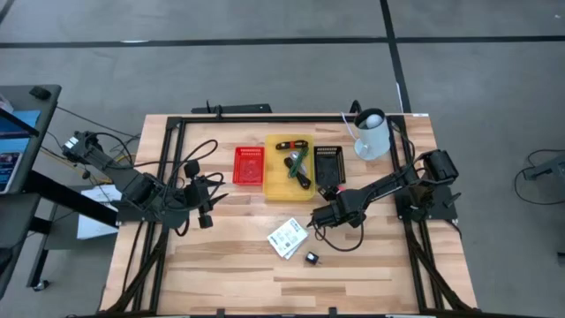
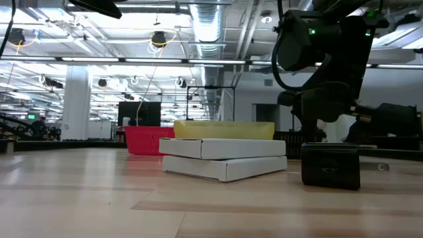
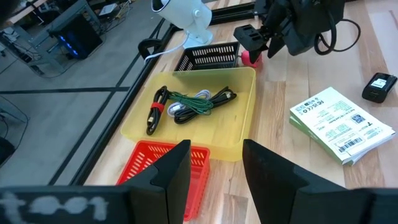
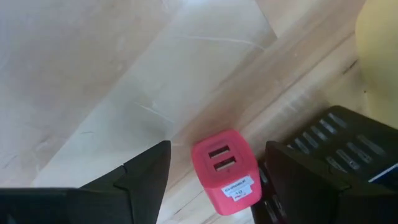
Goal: Pick and place items into bin
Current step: Put the pink charger adapter in the black bin
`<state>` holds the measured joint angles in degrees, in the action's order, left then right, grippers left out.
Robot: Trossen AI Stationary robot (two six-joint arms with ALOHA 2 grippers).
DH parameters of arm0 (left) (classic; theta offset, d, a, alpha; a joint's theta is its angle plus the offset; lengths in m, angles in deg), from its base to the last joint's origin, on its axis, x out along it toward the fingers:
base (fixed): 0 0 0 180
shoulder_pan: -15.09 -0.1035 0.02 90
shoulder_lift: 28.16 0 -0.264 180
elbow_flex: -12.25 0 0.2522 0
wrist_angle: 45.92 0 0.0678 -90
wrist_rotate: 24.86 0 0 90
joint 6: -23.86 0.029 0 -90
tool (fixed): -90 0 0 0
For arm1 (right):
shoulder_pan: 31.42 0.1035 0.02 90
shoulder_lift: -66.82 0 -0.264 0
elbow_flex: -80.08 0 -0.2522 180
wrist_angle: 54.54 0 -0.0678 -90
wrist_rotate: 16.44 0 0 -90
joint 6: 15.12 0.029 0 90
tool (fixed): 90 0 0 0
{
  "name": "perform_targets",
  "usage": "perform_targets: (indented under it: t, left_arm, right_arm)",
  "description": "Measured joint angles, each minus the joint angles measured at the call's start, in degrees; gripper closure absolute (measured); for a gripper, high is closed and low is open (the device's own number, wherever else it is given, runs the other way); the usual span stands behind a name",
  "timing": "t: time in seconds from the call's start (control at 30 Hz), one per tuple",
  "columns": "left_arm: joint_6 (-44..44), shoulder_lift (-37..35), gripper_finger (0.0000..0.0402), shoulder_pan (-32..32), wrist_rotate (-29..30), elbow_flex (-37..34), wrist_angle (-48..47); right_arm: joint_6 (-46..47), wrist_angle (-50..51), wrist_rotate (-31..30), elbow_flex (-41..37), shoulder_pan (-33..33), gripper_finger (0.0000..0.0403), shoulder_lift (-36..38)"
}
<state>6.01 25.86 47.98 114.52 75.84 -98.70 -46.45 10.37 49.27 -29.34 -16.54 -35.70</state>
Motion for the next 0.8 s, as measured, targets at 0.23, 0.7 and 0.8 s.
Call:
perform_targets:
  t: [0.23,0.7,0.8]
  left_arm:
    - [0.0,-0.02,0.0264,0.0,0.0,0.0,0.02]
    - [0.0,-0.01,0.0264,0.0,0.0,0.01,0.02]
    - [0.0,-0.02,0.0264,0.02,0.0,0.0,0.02]
  right_arm:
    - [-2.79,0.1,-0.07,0.04,-0.91,0.0142,0.0]
    - [-9.04,1.05,0.19,0.06,-4.78,0.0142,0.0]
    - [-10.04,1.05,0.39,0.06,-5.55,0.0142,0.01]
